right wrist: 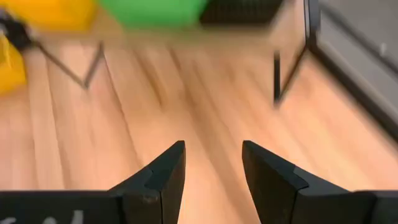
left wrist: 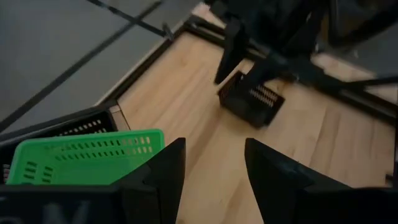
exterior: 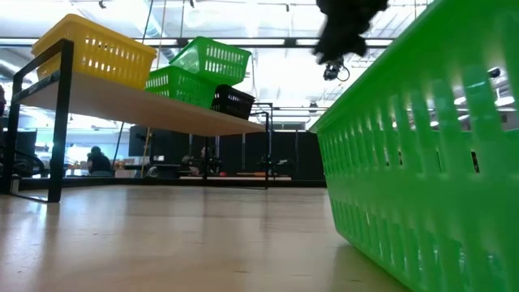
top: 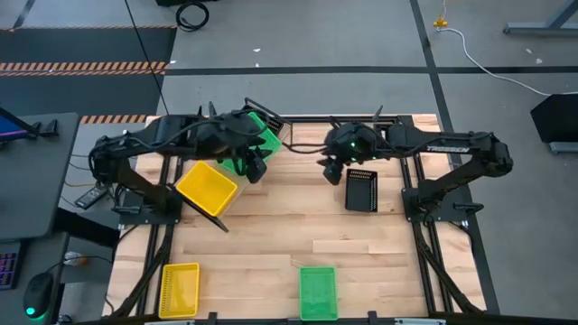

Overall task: Stack baskets on shelf by color
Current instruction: Stack the top green bin on top of the other green bin on the shelf

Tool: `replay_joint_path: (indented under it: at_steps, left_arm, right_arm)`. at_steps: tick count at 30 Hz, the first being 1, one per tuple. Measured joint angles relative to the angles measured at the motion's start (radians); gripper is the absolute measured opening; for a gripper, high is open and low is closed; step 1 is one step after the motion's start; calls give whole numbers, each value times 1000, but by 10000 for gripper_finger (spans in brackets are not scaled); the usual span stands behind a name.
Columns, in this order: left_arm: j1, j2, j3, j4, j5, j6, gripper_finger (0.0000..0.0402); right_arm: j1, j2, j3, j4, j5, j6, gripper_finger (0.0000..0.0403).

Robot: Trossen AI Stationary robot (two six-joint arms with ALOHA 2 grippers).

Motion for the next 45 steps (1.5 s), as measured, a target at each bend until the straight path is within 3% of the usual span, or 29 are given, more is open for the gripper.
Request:
replay_joint_path:
  at_steps: [5, 11, 22, 37, 41, 45]
  left_arm:
    - [60, 29, 0, -33, 85, 41, 172]
    - [94, 49, 0, -88, 206, 72, 172]
    - [159, 65, 0, -197, 216, 84, 175]
    - [157, 195, 0, -246, 228, 27, 263]
    - [163, 232, 0, -280, 165, 13, 259]
    - [175, 254, 0, -301, 163, 13, 224]
  right_arm:
    - [29, -50, 0, -287, -9, 45, 165]
    - [72, -112, 0, -507, 105, 90, 166]
    - [78, -208, 0, -530, 207, 164, 166]
    - [77, -230, -1, -530, 241, 165, 166]
    - [77, -230, -1, -531, 241, 164, 166]
    - [77, -230, -1, -531, 241, 164, 166]
